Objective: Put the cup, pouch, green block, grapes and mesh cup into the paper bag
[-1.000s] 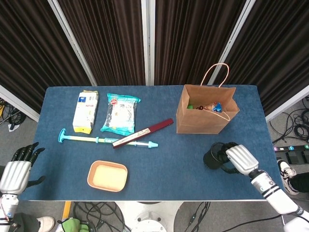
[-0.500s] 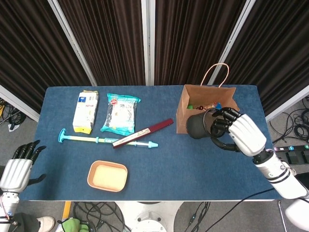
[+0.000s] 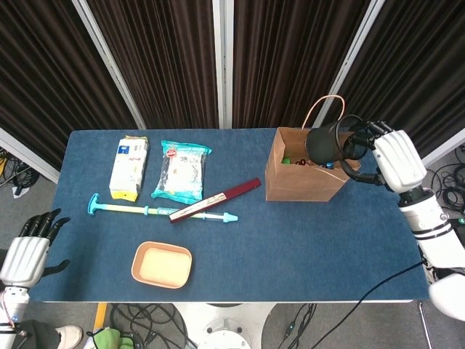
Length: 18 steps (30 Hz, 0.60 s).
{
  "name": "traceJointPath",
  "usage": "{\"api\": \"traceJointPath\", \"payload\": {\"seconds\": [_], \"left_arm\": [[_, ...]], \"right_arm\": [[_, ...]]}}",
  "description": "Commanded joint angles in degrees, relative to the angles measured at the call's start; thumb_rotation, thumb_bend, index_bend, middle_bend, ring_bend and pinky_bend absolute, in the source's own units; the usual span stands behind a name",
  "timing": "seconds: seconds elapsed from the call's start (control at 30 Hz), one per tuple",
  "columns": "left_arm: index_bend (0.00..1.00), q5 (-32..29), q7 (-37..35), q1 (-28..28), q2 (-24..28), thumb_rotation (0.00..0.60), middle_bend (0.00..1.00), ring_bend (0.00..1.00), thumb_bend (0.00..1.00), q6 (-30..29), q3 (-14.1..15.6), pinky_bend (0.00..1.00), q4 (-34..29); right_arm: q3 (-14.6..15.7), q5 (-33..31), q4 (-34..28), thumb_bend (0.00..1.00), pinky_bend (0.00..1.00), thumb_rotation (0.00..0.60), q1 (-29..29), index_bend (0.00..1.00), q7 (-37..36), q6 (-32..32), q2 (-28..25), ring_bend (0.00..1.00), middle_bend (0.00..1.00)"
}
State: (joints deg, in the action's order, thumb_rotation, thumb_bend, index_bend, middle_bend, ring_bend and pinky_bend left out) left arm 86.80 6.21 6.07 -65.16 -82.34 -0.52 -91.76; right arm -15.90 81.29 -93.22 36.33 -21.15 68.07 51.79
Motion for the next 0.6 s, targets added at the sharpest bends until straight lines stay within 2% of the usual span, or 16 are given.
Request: {"api": "traceJointPath", "payload": {"seconds": [0.03, 0.23, 0.3, 0.4, 0.47, 0.5, 0.6], "left_arm": [[0.24, 0.0, 0.1, 0.1, 0.0, 0.600, 0.20, 0.14, 0.00, 0.1, 0.0, 0.15, 0.0], [0.24, 0.0, 0.4, 0.3, 0.1, 0.600, 0.20, 0.14, 0.00, 0.0, -0.2, 0.15, -0.3], [0.24, 0.2, 0.7, 0.3, 0.1, 0.600, 0.20, 0.14, 0.00, 0.0, -0.1, 0.15, -0.4], [0.24, 0.2, 0.9, 0.4, 0.2, 0.600, 0.20, 0.14, 0.00, 0.1, -0.1, 0.15, -0.6], [0.24, 0.1, 1.1, 0.5, 0.2, 0.600, 0.20, 0.14, 0.00, 0.2, -0.1, 0.15, -0.7], [0.24, 0.0, 1.2, 0.5, 0.2, 0.600, 0.20, 0.14, 0.00, 0.2, -0.1, 0.15, -0.8], [0.24, -0.1, 1.4, 0.5, 0.2, 0.600, 0.20, 0.14, 0.00, 0.3, -0.2, 0.15, -0.8]], "right_arm": [[0.4, -4.1, 5.1, 0.36, 0.32, 0.600, 2.3, 0.67, 2.0, -6.8, 2.7, 0.30, 0.59], [1.8, -5.1, 8.5, 0.36, 0.31, 0.600, 4.0, 0.63, 3.7, -12.1, 5.5, 0.29, 0.55], [2.4, -5.6, 8.7, 0.34, 0.28, 0.600, 4.7, 0.54, 5.2, -14.6, 5.3, 0.25, 0.49], [2.7, -6.7, 8.2, 0.23, 0.18, 0.600, 5.3, 0.21, 7.9, -16.8, 4.8, 0.10, 0.27], [2.5, -7.5, 7.7, 0.15, 0.13, 0.600, 5.4, 0.06, 8.7, -17.0, 4.7, 0.03, 0.14], [2.3, -7.9, 7.3, 0.09, 0.09, 0.600, 5.4, 0.01, 9.0, -16.9, 4.6, 0.01, 0.08], [1.7, -8.1, 6.6, 0.01, 0.03, 0.600, 4.9, 0.00, 9.4, -15.7, 4.2, 0.00, 0.00]]}}
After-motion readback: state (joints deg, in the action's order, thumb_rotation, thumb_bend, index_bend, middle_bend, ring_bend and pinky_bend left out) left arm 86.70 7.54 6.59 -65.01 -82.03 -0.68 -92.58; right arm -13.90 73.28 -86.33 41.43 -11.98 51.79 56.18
